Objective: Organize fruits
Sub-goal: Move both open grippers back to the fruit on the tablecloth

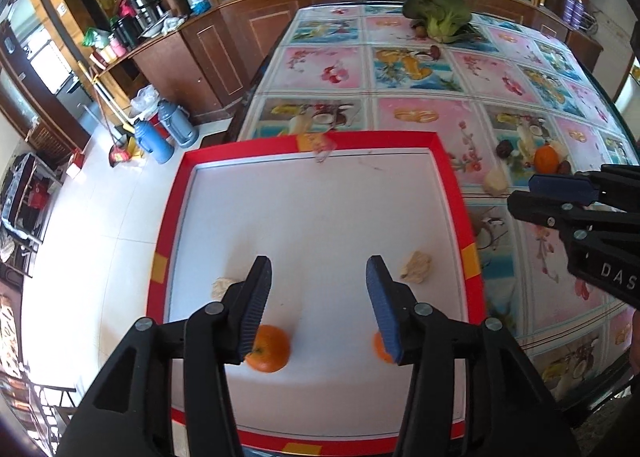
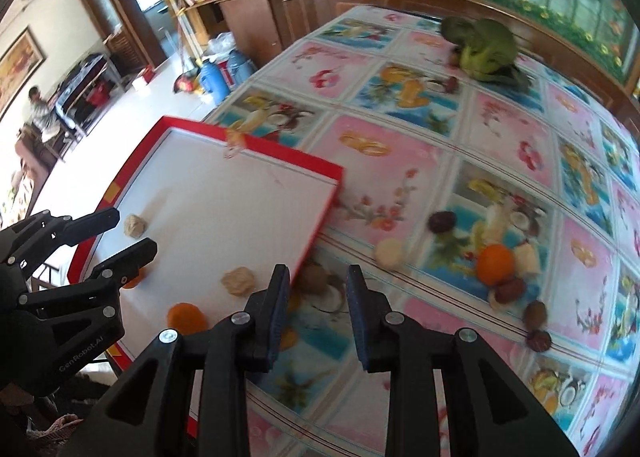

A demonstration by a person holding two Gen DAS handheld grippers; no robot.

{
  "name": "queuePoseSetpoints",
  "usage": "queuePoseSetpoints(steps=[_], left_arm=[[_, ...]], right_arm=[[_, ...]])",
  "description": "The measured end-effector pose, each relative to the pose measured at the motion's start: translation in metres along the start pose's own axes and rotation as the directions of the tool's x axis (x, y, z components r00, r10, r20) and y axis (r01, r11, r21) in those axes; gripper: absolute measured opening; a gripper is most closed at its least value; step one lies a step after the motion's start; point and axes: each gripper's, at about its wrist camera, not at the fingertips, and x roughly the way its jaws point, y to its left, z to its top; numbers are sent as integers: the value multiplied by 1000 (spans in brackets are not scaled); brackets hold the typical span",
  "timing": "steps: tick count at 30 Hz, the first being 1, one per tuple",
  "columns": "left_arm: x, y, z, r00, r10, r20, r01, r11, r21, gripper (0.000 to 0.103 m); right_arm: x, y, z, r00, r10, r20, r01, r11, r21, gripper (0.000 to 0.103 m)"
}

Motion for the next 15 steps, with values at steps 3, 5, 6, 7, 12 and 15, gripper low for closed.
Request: queuePoseSetpoints(steps=[3,5,6,7,12,15], left_arm=[[-1,-12,6,1000,-12,8,12,1000,20,61],[-1,-21,10,1000,-26,10,26,999,37,62],[0,-26,12,999,-33,10,33,998,47,62],[0,-30,13,999,-37,11,36,998,55,62],[-1,-51,21,998,-62,11,60,993,99,62],[2,-61,24,997,-78,-5,78,990,115,71]], right_arm=[[-12,-22,-6,1000,-22,19,21,999,46,28],[-20,-42,-12,999,-40,30,37,994,101,28],[-24,-51,-16,998,-50,34,45,991,128,28],[-27,-60,-19,997,-61,37,54,987,151,28],[-44,-103,-35,993,-112,48,96,963,252,29],[-58,-129,-51,985,-165,53,143,946,291,29]])
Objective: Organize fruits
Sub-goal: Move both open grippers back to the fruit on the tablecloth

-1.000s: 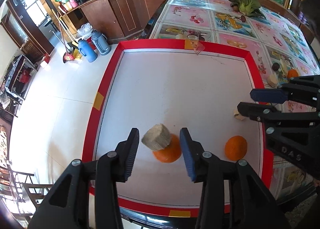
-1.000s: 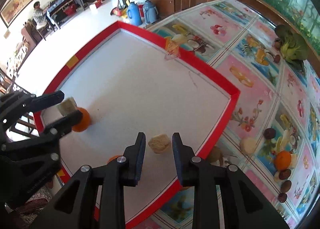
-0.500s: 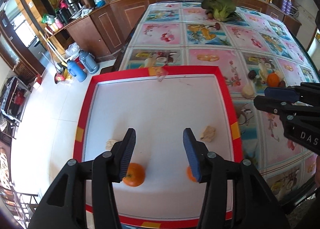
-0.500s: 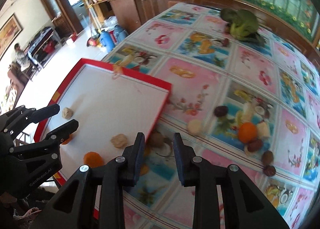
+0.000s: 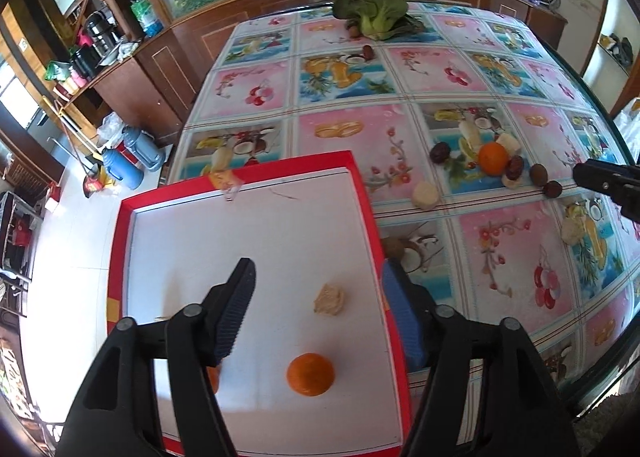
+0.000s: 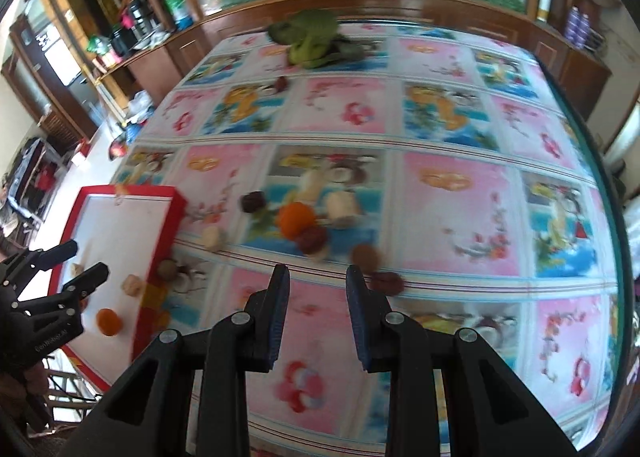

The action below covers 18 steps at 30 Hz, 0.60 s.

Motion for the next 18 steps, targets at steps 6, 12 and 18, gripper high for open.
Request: queuePoseSetpoints(steps=[6,12,18], left_arm=[[5,-26,1,999,-36,-16,37,998,54,72],[9,-51,-3,996,-65,-54,70,992,104,72],[11,-64,-2,994,-76,-76,85,989,119,72]], right_arm=[[-10,-65,-24,999,-49,-16,51,991,124,29],[-7,-99,-43,998,-36,-58,47,977,207,29],[-4,-92,-46,997,32,-68,-20,985,174,35]])
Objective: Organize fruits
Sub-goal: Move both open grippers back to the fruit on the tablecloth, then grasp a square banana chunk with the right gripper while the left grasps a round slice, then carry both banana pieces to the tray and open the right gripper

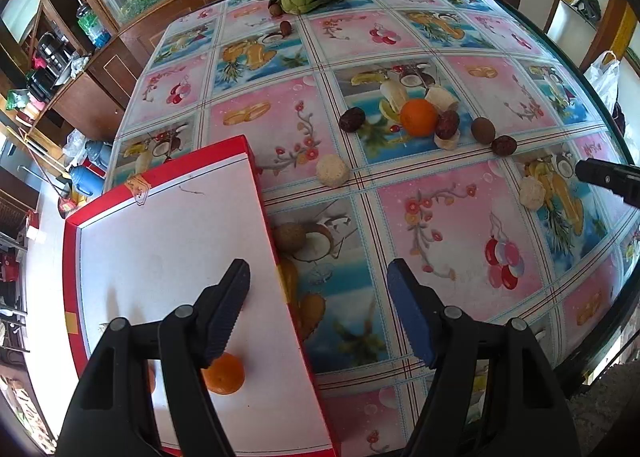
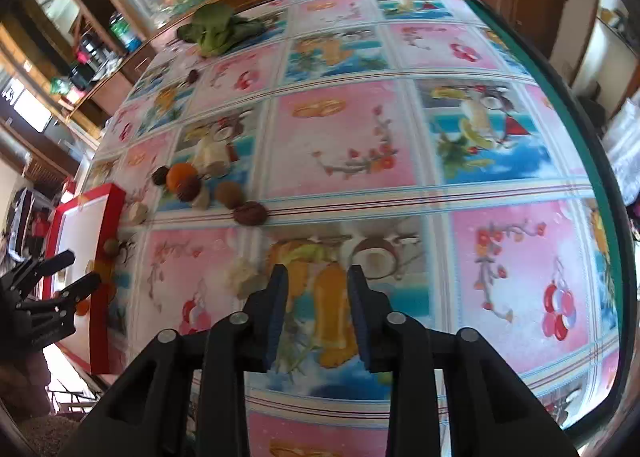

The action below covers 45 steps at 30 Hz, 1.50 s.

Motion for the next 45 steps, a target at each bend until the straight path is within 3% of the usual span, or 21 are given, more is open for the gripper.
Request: queuePoseSetpoints(steps=[6,9,12,14,16,21,25,32,36,38,45], left_arm=[[-5,23,-2,999,42,1,-42,998,-36,72],[-12,44,-3,999,44,19,-42,997,-68,72],[-22,51,-2,999,-11,49,15,998,-69,72],[-25,43,-1,996,-73,49,75,996,-44,72],[-25,30,0,994,-91,57,92,996,-19,72],[-10,9,13,981,-191,19,192,981,-38,72],[1,2,39,984,-169,53,168,986,12,72],[49,12,68,986,-163,-33,162,987,-15,69],[69,14,68,983,-161,-86,158,987,-41,60],[78,16,67,979,-174,-107,169,984,-55,50],[80,16,69,981,-172,-91,168,984,-56,35]], right_arm=[[17,30,3,996,66,-66,-73,992,-102,37],[31,35,8,990,86,-114,-96,992,-87,37],[43,39,9,987,66,-144,-80,992,-93,37],[47,39,8,985,66,-161,-82,992,-95,37],[47,37,7,984,80,-162,-95,992,-88,35],[49,37,4,979,88,-183,-106,990,-96,34],[47,37,1,982,75,-174,-96,989,-113,31],[42,32,-7,984,69,-164,-90,988,-128,25],[37,24,-13,985,69,-155,-87,990,-110,20],[35,19,-16,986,70,-151,-86,991,-101,20],[32,16,-20,988,69,-140,-83,992,-99,18]])
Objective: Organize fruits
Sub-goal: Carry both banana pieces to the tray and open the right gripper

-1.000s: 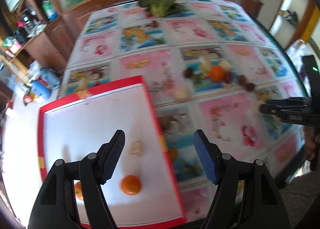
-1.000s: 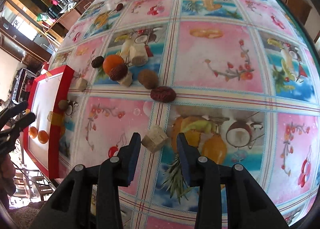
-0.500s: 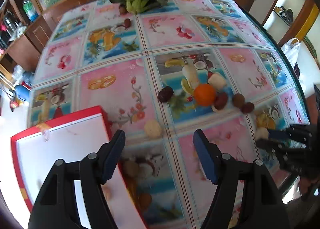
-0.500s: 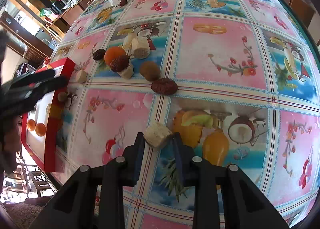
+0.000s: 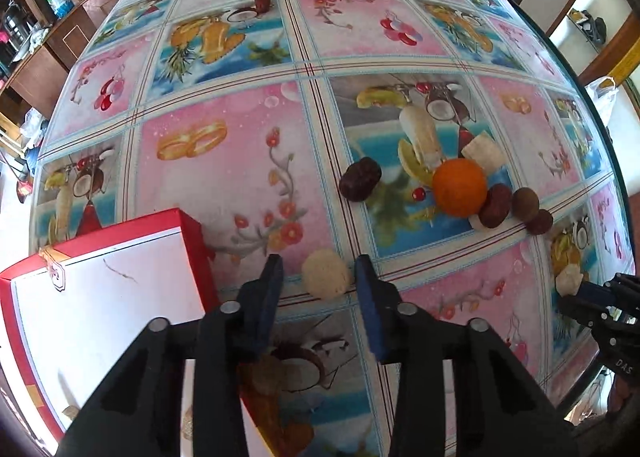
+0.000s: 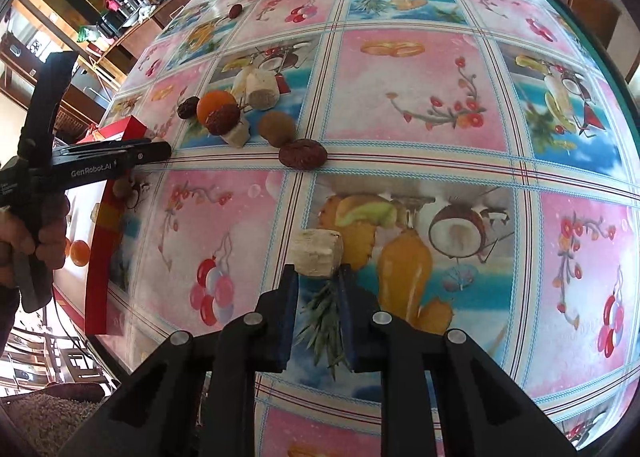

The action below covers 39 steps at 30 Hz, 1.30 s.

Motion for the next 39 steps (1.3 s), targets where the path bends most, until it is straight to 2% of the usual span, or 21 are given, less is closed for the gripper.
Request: queuePoseSetpoints(steps=[3,6,11,16,17,20,22,26,31,35,39], left_arm=[[0,-2,1,1000,-4,1,4,1000,5,28],[-1,-7,-1,1000,-4,3,4,1000,12,28],[-4,-20,-7,999,-45,0,45,999,16,28],[-15,-35,-23,996,-89,-1,89,996,26,28],[-18,-37,-27,995,-101,3,101,995,26,28],[-28,-41,-39,992,-127,10,126,992,23,28],[-33,-42,-44,991,-133,16,132,991,20,28],[-48,-32,-56,988,-152,41,153,988,-12,28],[-72,-8,-72,988,-129,87,134,989,-56,28],[-94,21,-92,989,-63,131,76,993,-96,28],[-107,56,-119,991,9,135,11,989,-146,28]], right_arm=[[-1,-1,0,1000,5,1,-5,1000,6,18],[-1,-3,2,1000,17,-3,-17,1000,20,19],[0,1,6,1000,1,-25,-1,1000,10,20],[2,6,11,999,-23,-28,23,1000,5,36],[3,6,12,999,-28,-27,28,1000,9,36],[5,6,15,999,-30,-18,31,999,20,34],[7,8,17,999,-27,-17,28,999,30,20],[8,18,19,1000,-18,-16,18,1000,3,19],[3,56,26,1000,-4,24,6,993,-115,19],[6,99,32,999,20,30,-12,972,-234,19],[13,147,39,998,52,22,-41,939,-340,19]])
